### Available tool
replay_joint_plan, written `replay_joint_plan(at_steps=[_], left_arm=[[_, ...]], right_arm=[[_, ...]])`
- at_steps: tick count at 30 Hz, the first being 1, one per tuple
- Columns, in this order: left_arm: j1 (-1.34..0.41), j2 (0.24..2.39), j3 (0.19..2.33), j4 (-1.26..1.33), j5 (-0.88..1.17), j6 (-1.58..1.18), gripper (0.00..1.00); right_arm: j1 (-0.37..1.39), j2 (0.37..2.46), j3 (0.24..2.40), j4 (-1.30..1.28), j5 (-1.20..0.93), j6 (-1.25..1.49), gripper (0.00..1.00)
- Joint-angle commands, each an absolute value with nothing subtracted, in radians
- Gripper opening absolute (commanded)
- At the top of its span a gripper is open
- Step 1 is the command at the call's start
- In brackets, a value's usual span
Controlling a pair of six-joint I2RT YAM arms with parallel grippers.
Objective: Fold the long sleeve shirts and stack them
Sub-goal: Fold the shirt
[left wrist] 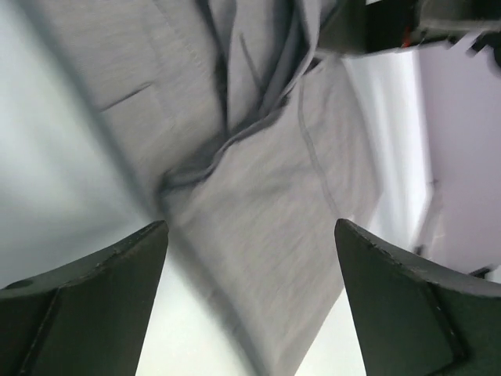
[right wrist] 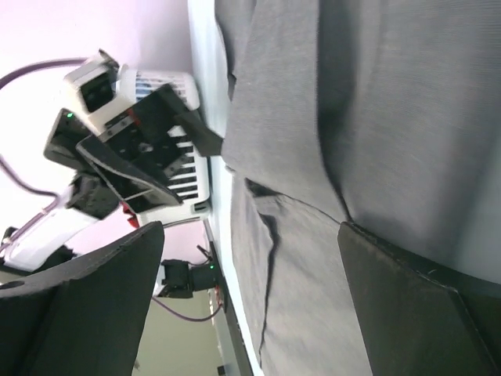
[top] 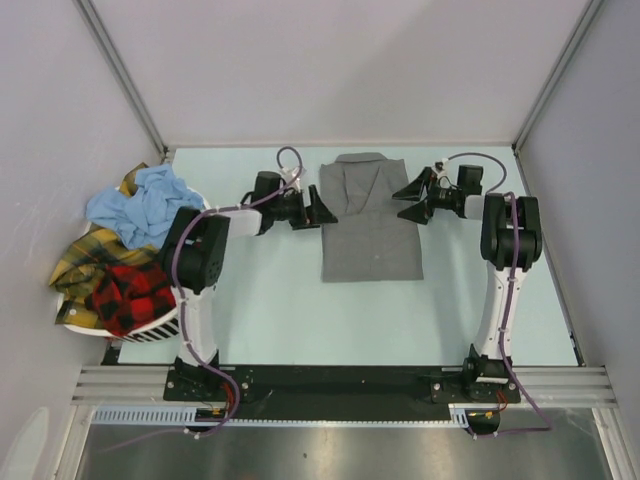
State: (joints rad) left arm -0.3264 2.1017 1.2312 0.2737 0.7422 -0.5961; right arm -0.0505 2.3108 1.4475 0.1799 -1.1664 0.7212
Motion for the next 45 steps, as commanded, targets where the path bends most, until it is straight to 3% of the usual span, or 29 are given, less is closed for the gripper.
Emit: replay_joint_plan(at_steps=[1,3,6,7,9,10,13,14,23,31,35,38,45], left_arm=[[-0.311,1.829,1.216,0.042,0.718,-0.215,0.93],[-0.348,1.754,1.21,-0.085,0.666,-0.003,0.91],[-0.498,1.64,1.166,-0.212,0.475,0.374,0.87],[-0.549,1.608,1.131,-0.207,0.354,0.447,0.82],[-0.688,1.557,1.031,-0.155,0.267,0.616,0.78],[-0.728,1.551,0.985,-0.14,0.214,0.656,0.76],[-0.843,1.549,0.939,-0.051,0.146,0.727,0.67],[-0.897,1.558,0.934,-0.022,0.102,0.741,0.65],[-1.087,1.764,0.905,0.213,-0.149,0.873,0.61],[-1.095,1.881,0.901,0.271,-0.282,0.951,0.49],[-1.095,1.869,0.916,0.187,-0.261,0.898,0.28],[-1.111,1.821,0.905,0.111,-0.221,0.859,0.01],[-1.183,1.562,0.85,-0.13,-0.083,0.738,0.0]], right_arm=[[-0.058,2.159,1.445,0.117,-1.172,0.623,1.0],[-0.054,2.113,1.471,0.033,-1.166,0.52,0.98],[-0.026,2.086,1.538,-0.184,-1.122,0.288,0.83],[-0.017,2.097,1.558,-0.227,-1.109,0.234,0.72],[0.003,2.115,1.586,-0.317,-1.074,0.104,0.6],[0.029,2.144,1.617,-0.33,-1.065,0.075,0.47],[0.055,2.207,1.721,-0.422,-1.049,-0.008,0.27],[0.061,2.239,1.742,-0.458,-1.045,-0.033,0.25],[0.121,2.359,1.816,-0.494,-1.008,-0.121,0.19],[0.126,2.459,1.907,-0.603,-0.971,-0.106,0.16],[0.143,2.48,1.911,-0.673,-0.971,-0.138,0.15],[0.149,2.456,1.881,-0.683,-0.966,-0.15,0.15],[0.187,2.278,1.606,-0.641,-0.992,-0.156,0.16]])
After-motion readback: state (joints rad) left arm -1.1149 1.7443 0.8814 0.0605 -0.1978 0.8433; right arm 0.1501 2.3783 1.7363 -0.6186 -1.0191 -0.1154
